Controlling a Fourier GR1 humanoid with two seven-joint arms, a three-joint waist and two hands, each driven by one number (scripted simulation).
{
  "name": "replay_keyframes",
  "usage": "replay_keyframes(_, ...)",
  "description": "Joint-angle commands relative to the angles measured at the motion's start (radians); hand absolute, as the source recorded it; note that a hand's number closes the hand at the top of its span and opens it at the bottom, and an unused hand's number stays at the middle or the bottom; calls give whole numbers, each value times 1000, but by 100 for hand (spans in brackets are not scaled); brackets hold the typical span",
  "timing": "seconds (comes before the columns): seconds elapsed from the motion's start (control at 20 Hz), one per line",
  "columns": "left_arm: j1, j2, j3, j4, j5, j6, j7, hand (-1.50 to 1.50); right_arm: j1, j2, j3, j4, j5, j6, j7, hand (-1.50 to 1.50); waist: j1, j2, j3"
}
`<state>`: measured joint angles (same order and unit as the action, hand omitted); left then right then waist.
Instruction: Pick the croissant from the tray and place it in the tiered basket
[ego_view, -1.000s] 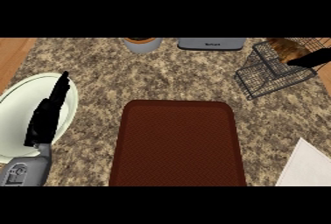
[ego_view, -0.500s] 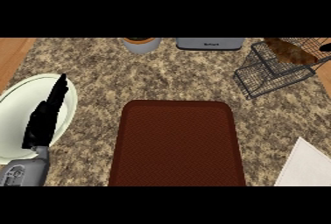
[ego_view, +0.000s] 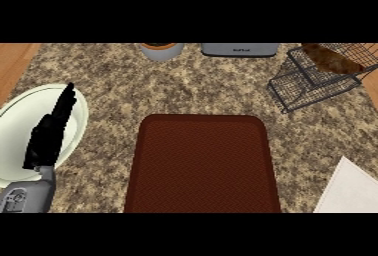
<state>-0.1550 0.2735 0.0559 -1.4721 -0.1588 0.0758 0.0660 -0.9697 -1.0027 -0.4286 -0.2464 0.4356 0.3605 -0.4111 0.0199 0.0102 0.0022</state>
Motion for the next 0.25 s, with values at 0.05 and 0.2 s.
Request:
replay_keyframes(0.05, -9, -33, -20, 3, -17, 21, 21, 0, 82, -137, -55, 64, -43, 134, -115, -150, 2, 6, 3)
replay_keyframes(0.2, -32, -6, -1, 12, -11, 3, 6, 0, 160, -142, -82, 98, -68, 171, -204, -150, 1, 8, 4)
